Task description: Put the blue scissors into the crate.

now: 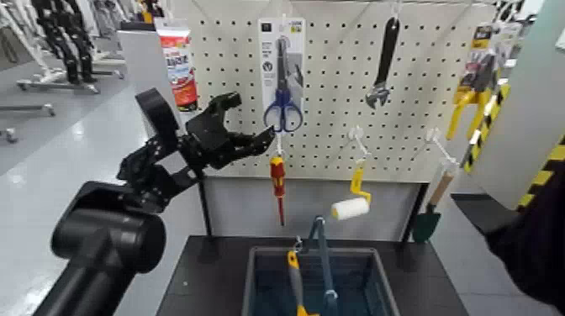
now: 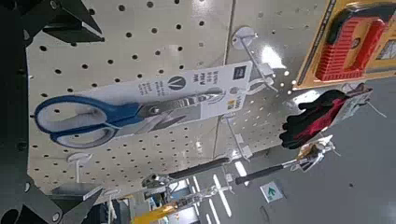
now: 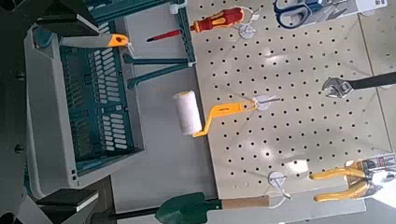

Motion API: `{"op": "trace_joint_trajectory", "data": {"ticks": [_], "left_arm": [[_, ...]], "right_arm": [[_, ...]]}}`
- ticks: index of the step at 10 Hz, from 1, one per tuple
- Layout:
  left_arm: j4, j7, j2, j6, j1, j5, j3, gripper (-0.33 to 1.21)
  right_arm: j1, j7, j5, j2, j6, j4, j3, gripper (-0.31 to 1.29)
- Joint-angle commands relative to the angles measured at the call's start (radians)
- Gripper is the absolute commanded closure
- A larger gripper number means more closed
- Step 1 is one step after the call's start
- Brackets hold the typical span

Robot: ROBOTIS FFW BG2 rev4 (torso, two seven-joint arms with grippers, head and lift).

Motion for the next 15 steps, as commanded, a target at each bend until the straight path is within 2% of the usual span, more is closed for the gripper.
{"op": "trace_joint_trajectory", "data": {"ticks": [1, 4, 10, 11, 12, 13, 15], "left_arm": [[0.065, -0.027, -0.011, -0.023, -0.074, -0.003, -0.024, 0.17], [0.134, -0.06, -0.024, -0.045, -0.137, -0.018, -0.026, 0.17], [0.276, -0.118, -0.045, -0.075, -0.274, -0.012, -0.066, 0.31], [0.277, -0.129, -0.048, -0.063, -0.28, -0.014, -0.069, 0.61], [0.272, -0.133, -0.048, -0.049, -0.281, -0.012, -0.075, 1.06], [0.26, -0.129, -0.05, -0.02, -0.281, -0.014, -0.075, 1.16], [0.251, -0.126, -0.05, -0.009, -0.278, -0.017, -0.075, 1.18]], "right_arm": [[-0.003, 0.0, -0.005, -0.005, 0.0, 0.0, 0.005, 0.09], [-0.006, 0.0, -0.006, -0.007, -0.002, 0.0, 0.008, 0.09], [-0.012, 0.0, -0.009, -0.014, -0.006, 0.0, 0.016, 0.09], [-0.012, 0.0, -0.009, -0.014, -0.008, 0.0, 0.016, 0.09], [-0.012, 0.0, -0.011, -0.014, -0.011, 0.002, 0.016, 0.09], [-0.012, 0.0, -0.011, -0.014, -0.012, 0.002, 0.016, 0.09], [-0.011, 0.0, -0.011, -0.014, -0.012, 0.002, 0.016, 0.09]]}}
